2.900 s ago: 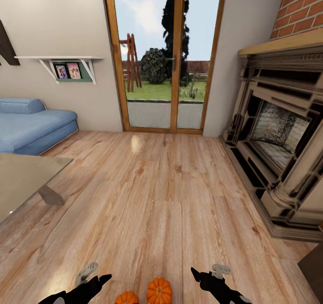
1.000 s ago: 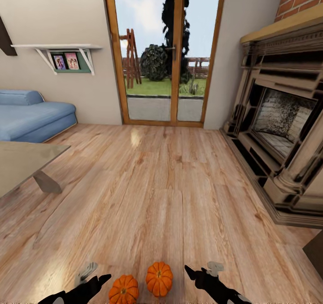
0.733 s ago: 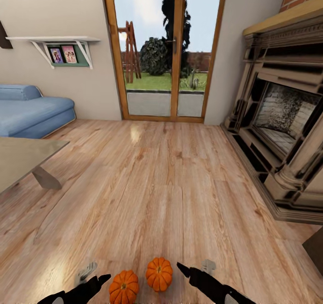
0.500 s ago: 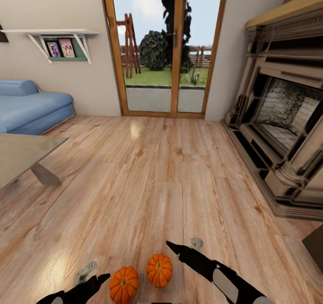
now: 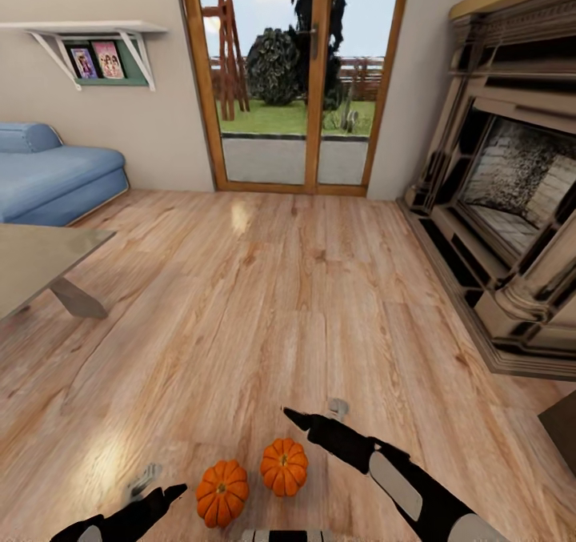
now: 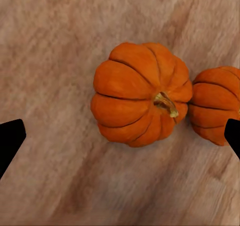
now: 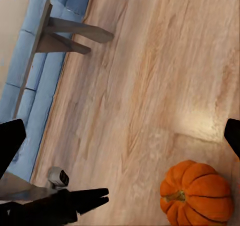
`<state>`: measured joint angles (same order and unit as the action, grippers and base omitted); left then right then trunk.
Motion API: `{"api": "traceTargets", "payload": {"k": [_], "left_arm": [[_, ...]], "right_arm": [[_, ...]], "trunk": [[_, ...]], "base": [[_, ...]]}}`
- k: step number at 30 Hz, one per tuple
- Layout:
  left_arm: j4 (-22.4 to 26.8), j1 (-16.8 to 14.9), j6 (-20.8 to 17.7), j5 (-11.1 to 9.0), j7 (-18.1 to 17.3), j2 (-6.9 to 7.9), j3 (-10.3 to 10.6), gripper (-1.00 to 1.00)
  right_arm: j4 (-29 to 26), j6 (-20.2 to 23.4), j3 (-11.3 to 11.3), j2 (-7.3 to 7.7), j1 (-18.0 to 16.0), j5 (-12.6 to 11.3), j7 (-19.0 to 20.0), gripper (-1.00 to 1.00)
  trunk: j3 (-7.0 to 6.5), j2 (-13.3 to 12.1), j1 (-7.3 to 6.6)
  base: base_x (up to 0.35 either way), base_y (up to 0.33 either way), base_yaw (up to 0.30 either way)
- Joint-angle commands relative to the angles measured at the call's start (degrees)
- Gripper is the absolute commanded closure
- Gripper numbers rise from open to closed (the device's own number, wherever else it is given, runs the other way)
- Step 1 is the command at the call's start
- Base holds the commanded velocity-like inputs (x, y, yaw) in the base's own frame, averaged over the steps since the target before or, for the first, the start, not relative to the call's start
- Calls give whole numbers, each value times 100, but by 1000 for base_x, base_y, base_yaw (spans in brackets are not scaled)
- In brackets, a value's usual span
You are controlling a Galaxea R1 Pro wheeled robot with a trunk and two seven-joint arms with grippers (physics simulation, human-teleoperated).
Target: Place each of the two pumpkins and all three candles from the living room inside a cabinet in the living room (use any cabinet), then make sure every cabinet is closed, and position the cauldron so it is next to a table in the living room.
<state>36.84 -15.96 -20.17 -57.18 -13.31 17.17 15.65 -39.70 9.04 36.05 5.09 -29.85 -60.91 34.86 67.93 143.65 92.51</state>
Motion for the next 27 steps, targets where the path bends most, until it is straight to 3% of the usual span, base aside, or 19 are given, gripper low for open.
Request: {"api": "traceTargets", "payload": {"k": [1, 4, 5, 8, 9, 11, 14, 21, 27], "left_arm": [[21, -24, -31, -54, -2, 72, 17, -100], [319, -156, -202, -80, -4, 305, 10, -100], [552, -214, -512, -82, -4, 418, 6, -100], [948, -352, -1144, -77, -5, 547, -214, -100], [992, -372, -1215, -76, -3, 558, -280, -100], [1178, -464, -1465, -76, -3, 590, -610, -100], [1307, -528, -1746, -75, 2, 601, -788, -100], [1399, -559, -1894, -80, -61, 610, -847, -100], [1373, -565, -1901, 5, -793, 603, -840, -100]], "right_arm": [[-210, 97, 17, 11, -4, -55, 4, -100], [-788, 231, 28, 161, -4, -85, -7, -100], [-981, 256, 30, 299, -4, -99, -15, -100], [-1211, 275, 33, 453, -4, -110, -37, -100], [-1232, 277, 33, 464, -4, -111, -40, -100], [-1289, 282, 33, 490, -4, -113, -46, -100], [-1418, 289, 38, 502, -4, -114, -54, -100], [-1935, 499, 42, 520, 1, -107, -65, -100], [-2273, 534, 49, 737, 13, -121, -63, -100]], "trunk": [[28, 3, 1], [94, 7, 9], [116, 9, 12], [183, 13, 20], [205, 14, 22], [249, 17, 27], [316, 21, 35], [471, 30, 53], [604, 38, 69]], "base": [[0, 0, 0], [0, 0, 0], [0, 0, 0], [0, 0, 0], [0, 0, 0], [0, 0, 0], [0, 0, 0], [0, 0, 0], [0, 0, 0]]}}
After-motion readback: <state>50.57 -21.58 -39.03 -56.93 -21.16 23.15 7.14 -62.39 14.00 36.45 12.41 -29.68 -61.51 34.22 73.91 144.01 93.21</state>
